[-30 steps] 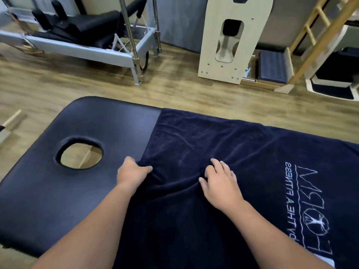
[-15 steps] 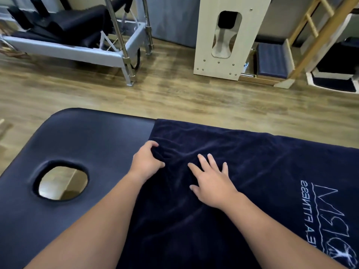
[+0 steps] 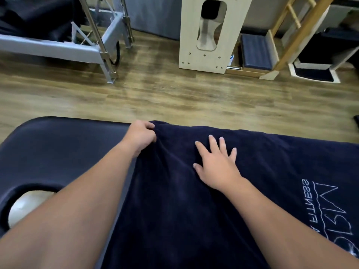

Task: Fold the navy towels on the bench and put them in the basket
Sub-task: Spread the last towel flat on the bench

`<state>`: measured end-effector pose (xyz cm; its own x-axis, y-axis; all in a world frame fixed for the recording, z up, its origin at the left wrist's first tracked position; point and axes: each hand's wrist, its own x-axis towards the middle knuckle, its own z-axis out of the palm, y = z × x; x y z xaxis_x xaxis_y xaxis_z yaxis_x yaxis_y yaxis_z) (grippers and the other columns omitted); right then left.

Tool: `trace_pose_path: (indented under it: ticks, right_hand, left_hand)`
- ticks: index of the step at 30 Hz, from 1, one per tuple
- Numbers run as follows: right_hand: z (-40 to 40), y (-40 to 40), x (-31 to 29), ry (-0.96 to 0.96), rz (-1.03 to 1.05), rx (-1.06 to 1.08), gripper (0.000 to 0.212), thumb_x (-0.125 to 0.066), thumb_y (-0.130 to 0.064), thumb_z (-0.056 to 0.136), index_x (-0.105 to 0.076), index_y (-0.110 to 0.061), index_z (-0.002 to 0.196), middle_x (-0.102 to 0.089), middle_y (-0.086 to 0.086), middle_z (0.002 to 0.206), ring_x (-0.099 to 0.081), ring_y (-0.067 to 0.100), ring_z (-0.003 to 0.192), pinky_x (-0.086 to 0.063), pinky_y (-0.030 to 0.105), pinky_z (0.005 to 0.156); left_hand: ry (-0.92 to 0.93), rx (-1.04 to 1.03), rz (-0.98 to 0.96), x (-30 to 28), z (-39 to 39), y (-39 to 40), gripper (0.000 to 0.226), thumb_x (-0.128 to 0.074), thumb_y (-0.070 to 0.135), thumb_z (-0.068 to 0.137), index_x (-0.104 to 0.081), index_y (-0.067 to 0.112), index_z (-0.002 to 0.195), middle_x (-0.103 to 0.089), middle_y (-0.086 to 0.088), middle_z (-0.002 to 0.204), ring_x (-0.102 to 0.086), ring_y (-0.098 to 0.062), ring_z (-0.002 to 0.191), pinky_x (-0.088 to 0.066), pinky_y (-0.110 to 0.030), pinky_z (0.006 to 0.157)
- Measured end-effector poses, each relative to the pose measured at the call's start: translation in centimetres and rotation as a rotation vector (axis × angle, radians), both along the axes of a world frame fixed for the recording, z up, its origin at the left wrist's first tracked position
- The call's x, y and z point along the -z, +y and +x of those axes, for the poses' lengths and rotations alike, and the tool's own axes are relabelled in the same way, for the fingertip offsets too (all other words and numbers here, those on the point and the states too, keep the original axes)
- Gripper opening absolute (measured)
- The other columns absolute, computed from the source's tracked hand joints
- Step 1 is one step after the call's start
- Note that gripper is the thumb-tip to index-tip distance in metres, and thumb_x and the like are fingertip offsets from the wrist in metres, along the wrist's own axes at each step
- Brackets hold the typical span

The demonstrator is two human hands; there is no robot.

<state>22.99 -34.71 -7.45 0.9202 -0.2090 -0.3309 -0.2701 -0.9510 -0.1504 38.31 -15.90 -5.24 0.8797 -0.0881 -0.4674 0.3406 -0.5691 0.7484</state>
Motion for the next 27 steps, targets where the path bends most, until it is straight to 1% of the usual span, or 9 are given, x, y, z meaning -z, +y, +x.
trace_pose_path:
  ticks: [4,7,9,12,14,16,19,24,27]
  right_hand:
    - [-1.0,-1.2,0.4,0.02,0.016,-0.036,0.065,-0.042,-0.055,0.101,-0.011,-0.043,0.157,0.009,0.0,0.169,0.016,0.034,0.153,-0.006,0.073,0.116]
    - [-1.4,-2.8,0.6,0.045,0.003,0.183,0.068,-0.037,-0.065,0.098,-0.003,-0.049,0.156,0.014,-0.002,0.168,0.017,0.038,0.152,-0.008,0.076,0.112]
    - [-1.5,-3.1,0.8,0.048,-0.006,0.195,0.072,-0.035,-0.068,0.097,0.001,-0.049,0.156,0.018,-0.001,0.168,0.018,0.039,0.152,-0.007,0.076,0.113]
    - [-1.5,-4.2,1.0,0.034,0.036,0.116,0.075,-0.038,-0.068,0.095,0.004,-0.051,0.155,0.02,-0.005,0.168,0.021,0.036,0.152,-0.001,0.075,0.114]
    - [-1.1,-6.0,1.1,0.052,0.052,0.149,0.076,-0.038,-0.075,0.092,0.006,-0.059,0.152,0.023,-0.01,0.166,0.025,0.034,0.152,0.003,0.077,0.112]
    - [-0.5,-8.3,1.1,0.072,0.069,0.291,0.08,-0.036,-0.083,0.086,0.007,-0.062,0.15,0.024,-0.009,0.166,0.025,0.034,0.151,0.004,0.078,0.11]
    - [-0.3,-10.1,1.1,0.076,0.072,0.383,0.084,-0.036,-0.083,0.087,0.004,-0.053,0.155,0.02,-0.006,0.168,0.021,0.031,0.153,0.002,0.08,0.11]
    - [-5.9,-8.1,1.2,0.038,0.025,0.211,0.073,-0.031,-0.068,0.098,0.009,-0.049,0.156,0.021,-0.011,0.167,0.023,0.03,0.153,-0.001,0.078,0.112]
    - [-9.6,-9.5,1.0,0.07,0.046,0.286,0.07,-0.032,-0.071,0.097,0.009,-0.058,0.152,0.022,-0.017,0.165,0.025,0.032,0.152,-0.001,0.08,0.11]
  left_hand:
    - [-0.095,-0.122,0.156,1.3,0.8,0.5,0.047,-0.052,0.002,0.082,-0.063,0.014,0.127,-0.063,-0.012,0.126,-0.06,-0.032,0.113,-0.051,-0.036,0.097]
    - [-0.306,0.268,0.658,0.8,-1.4,-0.5,0.052,-0.058,0.009,0.08,-0.047,0.016,0.13,-0.036,-0.016,0.145,-0.037,-0.038,0.127,-0.035,-0.048,0.105]
    - [-0.543,0.596,0.761,0.3,-4.8,-2.9,0.056,-0.06,0.028,0.081,-0.046,0.022,0.135,-0.032,-0.014,0.15,-0.032,-0.038,0.132,-0.03,-0.052,0.108]
    - [-0.23,0.957,0.702,0.6,-10.1,-7.0,0.118,-0.071,0.072,0.07,0.0,0.041,0.158,0.012,-0.018,0.166,0.004,-0.052,0.15,-0.017,-0.071,0.113]
    - [-0.09,0.997,0.763,1.3,-11.6,-8.6,0.143,-0.08,0.078,0.055,0.025,0.052,0.15,0.045,-0.018,0.154,0.029,-0.06,0.141,-0.012,-0.083,0.106]
    - [-0.065,0.972,0.783,1.9,-11.2,-9.6,0.152,-0.084,0.076,0.05,0.035,0.057,0.142,0.055,-0.019,0.145,0.036,-0.063,0.135,-0.012,-0.088,0.101]
    - [-0.014,0.967,0.793,2.0,-10.2,-10.6,0.156,-0.087,0.075,0.048,0.042,0.059,0.135,0.06,-0.02,0.14,0.036,-0.066,0.133,-0.013,-0.09,0.097]
    - [0.02,0.969,0.888,1.5,-10.4,-11.2,0.157,-0.087,0.073,0.05,0.044,0.056,0.133,0.054,-0.024,0.144,0.029,-0.067,0.136,-0.013,-0.088,0.1]
    - [-0.052,0.979,1.035,-0.2,-12.4,-13.8,0.146,-0.088,0.055,0.068,0.028,0.034,0.154,0.033,-0.034,0.155,0.019,-0.064,0.142,-0.01,-0.086,0.103]
